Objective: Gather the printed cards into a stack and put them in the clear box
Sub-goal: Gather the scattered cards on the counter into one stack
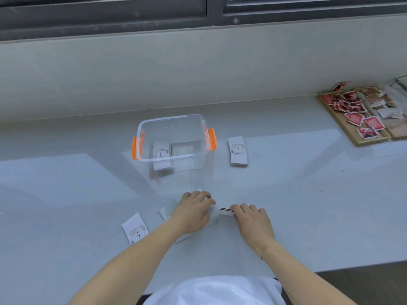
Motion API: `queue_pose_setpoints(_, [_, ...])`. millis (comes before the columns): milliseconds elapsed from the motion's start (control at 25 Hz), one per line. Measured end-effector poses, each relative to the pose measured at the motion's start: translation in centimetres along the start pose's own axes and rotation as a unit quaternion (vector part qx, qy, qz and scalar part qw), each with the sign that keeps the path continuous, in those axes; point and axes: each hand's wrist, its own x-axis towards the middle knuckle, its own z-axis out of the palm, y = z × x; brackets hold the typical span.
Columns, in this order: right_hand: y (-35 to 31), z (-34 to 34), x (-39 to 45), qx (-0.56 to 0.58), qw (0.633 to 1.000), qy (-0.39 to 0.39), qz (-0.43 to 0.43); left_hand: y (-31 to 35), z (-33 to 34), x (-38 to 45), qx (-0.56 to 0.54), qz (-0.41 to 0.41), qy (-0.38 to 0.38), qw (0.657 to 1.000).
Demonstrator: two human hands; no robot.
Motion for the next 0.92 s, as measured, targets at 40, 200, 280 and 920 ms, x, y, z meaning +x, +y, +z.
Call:
queue_pose_setpoints(40, [0.1, -0.1, 0.2, -0.001, 1.0, -0.008, -0.003, -1.1, -0.4, -0.1, 0.02, 0.011, -0.023, 0.999])
queue_pose_setpoints(200, [0.5, -0.5, 0.8, -0.006, 1.0, -0.021, -0.012, -3.4, -1.6, 0.4, 0.09, 0.048, -0.092, 0.991])
queue_pose_setpoints(280, [0.5, -0.6, 0.7, -0.001, 1.0, -0.021, -0.014, -3.4, -1.8, 0.9, 0.105, 0.063, -0.094, 0.988])
queue_pose_setpoints(920, [0.7, -0.2, 0.1, 0.013, 0.998, 0.04, -0.043, -3.2, -2.3, -0.3, -0.161, -0.142, 0.058, 0.975])
